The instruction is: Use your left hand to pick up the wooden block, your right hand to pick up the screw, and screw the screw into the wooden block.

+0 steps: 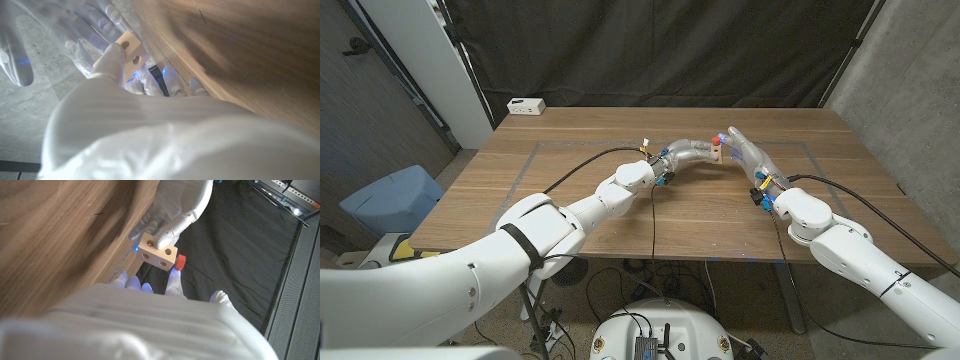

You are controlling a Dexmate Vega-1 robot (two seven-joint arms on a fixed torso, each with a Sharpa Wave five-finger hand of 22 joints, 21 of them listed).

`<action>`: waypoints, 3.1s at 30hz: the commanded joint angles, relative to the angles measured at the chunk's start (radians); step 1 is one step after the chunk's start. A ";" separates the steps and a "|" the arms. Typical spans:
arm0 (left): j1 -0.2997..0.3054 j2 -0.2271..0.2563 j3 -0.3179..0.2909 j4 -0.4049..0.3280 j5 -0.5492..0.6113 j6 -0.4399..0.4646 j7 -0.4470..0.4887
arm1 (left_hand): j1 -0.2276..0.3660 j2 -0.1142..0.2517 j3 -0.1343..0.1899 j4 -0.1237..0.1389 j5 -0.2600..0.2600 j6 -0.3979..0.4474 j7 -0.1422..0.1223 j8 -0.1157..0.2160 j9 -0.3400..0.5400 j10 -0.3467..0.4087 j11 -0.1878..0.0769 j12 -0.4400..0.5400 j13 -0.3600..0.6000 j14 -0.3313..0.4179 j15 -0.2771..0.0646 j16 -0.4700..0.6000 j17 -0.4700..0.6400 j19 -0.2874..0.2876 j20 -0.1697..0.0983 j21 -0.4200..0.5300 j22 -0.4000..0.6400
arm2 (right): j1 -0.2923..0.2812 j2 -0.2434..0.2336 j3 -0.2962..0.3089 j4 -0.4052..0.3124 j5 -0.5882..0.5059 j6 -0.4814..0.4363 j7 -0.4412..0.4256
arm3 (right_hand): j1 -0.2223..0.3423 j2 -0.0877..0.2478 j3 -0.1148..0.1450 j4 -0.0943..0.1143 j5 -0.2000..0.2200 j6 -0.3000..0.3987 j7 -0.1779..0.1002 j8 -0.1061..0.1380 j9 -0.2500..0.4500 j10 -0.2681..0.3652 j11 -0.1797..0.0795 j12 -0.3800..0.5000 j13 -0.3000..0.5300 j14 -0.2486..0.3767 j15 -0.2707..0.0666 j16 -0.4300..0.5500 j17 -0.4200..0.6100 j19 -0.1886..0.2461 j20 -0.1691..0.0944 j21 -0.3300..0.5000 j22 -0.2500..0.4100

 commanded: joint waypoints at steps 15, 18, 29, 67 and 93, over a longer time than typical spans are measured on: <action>-0.050 -0.041 0.002 0.095 -0.009 0.027 -0.006 | -0.015 0.027 0.042 0.041 0.008 0.009 0.002 0.005 0.001 0.008 0.000 0.005 0.001 -0.001 -0.027 0.001 0.003 0.005 0.003 0.010 0.002 | -0.009 -0.020 -0.003 -0.030 -0.008 -0.023 0.008 | -0.006 0.003 0.008 0.004 0.004 0.013 0.002 0.003 0.003 -0.085 0.000 0.004 0.000 -0.173 -0.006 0.007 0.002 0.003 -0.001 0.005 0.004; -0.053 -0.042 0.003 0.098 -0.010 0.033 -0.003 | -0.015 0.026 0.042 0.041 0.008 0.010 0.001 0.005 0.001 0.007 0.001 0.005 0.001 -0.001 -0.027 0.001 0.003 0.005 0.003 0.010 0.002 | -0.009 -0.021 -0.005 -0.034 -0.008 -0.030 0.006 | -0.006 0.003 0.009 0.003 0.004 0.013 0.002 0.003 0.003 -0.084 -0.001 0.004 0.000 -0.173 -0.006 0.007 0.002 0.003 -0.001 0.005 0.004; -0.056 -0.040 0.005 0.100 -0.013 0.040 -0.002 | -0.016 0.026 0.042 0.041 0.008 0.009 0.002 0.005 0.001 0.008 0.001 0.006 0.002 -0.001 -0.027 0.000 0.003 0.006 0.003 0.010 0.002 | -0.003 -0.020 -0.016 -0.038 -0.014 -0.033 0.014 | -0.006 0.003 0.010 0.003 0.004 0.015 0.001 0.003 0.003 -0.083 0.001 0.004 0.000 -0.173 -0.006 0.007 0.002 0.003 -0.001 0.005 0.004; -0.039 -0.023 0.005 0.067 -0.006 -0.001 -0.015 | -0.018 0.026 0.043 0.041 0.008 0.009 0.001 0.005 0.001 0.008 0.001 0.006 0.001 -0.001 -0.028 0.000 0.003 0.007 0.003 0.010 0.002 | -0.027 -0.014 0.040 -0.007 -0.006 -0.002 -0.022 | -0.007 0.002 0.012 0.003 0.005 0.014 0.004 0.002 0.003 -0.081 0.002 0.004 0.000 -0.171 -0.006 0.007 0.001 0.005 -0.001 0.006 0.004; 0.033 0.039 0.009 -0.107 0.006 0.043 -0.003 | -0.019 0.025 0.044 0.040 0.008 0.011 0.003 0.005 0.001 0.009 0.000 0.007 0.001 0.000 -0.026 0.000 0.003 0.007 0.001 0.010 0.003 | -0.005 0.003 0.022 0.026 -0.011 0.028 0.003 | -0.008 0.000 0.013 0.003 0.005 0.011 0.005 0.001 0.003 -0.081 0.004 0.004 0.000 -0.169 -0.007 0.008 0.002 0.006 -0.001 0.005 0.004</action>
